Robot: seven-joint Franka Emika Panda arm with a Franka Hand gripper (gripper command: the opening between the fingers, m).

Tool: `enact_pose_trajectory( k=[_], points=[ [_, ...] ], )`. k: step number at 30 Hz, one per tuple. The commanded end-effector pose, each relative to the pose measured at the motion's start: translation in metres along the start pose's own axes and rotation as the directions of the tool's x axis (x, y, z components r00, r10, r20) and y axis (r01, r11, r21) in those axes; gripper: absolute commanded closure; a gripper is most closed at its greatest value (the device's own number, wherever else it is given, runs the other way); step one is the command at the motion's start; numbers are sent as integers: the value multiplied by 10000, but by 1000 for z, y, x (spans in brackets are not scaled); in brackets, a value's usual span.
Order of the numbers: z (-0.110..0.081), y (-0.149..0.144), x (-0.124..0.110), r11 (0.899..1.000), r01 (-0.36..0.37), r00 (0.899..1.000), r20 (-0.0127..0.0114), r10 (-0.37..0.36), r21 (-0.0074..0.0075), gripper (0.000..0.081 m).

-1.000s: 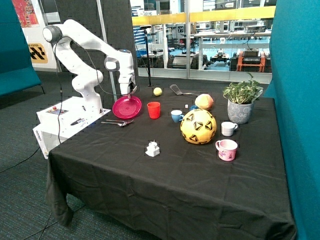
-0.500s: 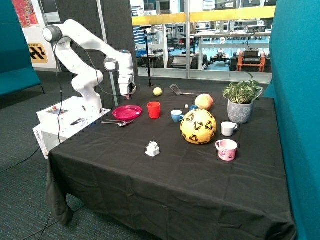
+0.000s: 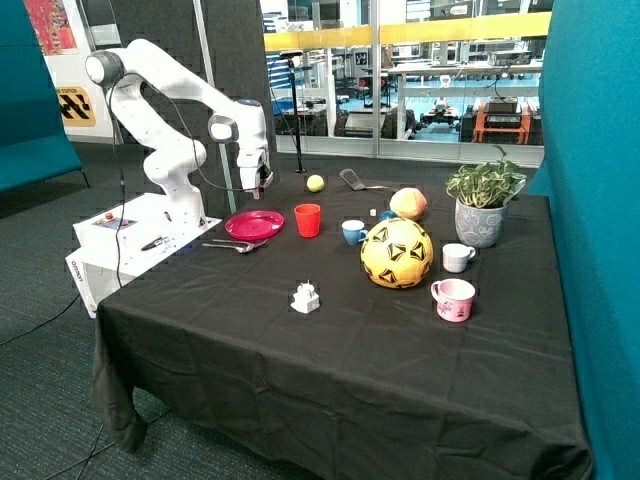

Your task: Set the table

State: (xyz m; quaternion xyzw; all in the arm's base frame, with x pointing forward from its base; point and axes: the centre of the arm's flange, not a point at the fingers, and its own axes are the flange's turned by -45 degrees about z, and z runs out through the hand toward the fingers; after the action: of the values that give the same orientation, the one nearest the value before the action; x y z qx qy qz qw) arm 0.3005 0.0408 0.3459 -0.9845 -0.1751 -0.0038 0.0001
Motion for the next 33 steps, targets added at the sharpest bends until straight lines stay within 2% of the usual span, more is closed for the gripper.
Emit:
enact_pose_trajectory(
  k=[1, 5, 6, 7, 8, 11, 19, 33],
  points=[
    [-18, 9, -4, 9999, -123, 9999, 76, 123, 10, 293],
    [-25, 15, -6, 9999, -170, 9998, 76, 170, 10, 221],
    [-26, 16, -6, 9998, -191, 9998, 76, 191, 10, 356],
    [-28, 18, -7, 9998, -203, 9998, 76, 203, 10, 415],
    [-29, 19, -7, 9998, -214, 9997, 76, 214, 10, 456],
    [-33, 24, -9, 9995, -319, 9995, 76, 319, 9, 479],
    [-36, 39, -15, 9994, -345, 9994, 76, 345, 9, 480],
    [-30, 79, -26, 9990, -446, 9990, 76, 446, 8, 479]
  ],
)
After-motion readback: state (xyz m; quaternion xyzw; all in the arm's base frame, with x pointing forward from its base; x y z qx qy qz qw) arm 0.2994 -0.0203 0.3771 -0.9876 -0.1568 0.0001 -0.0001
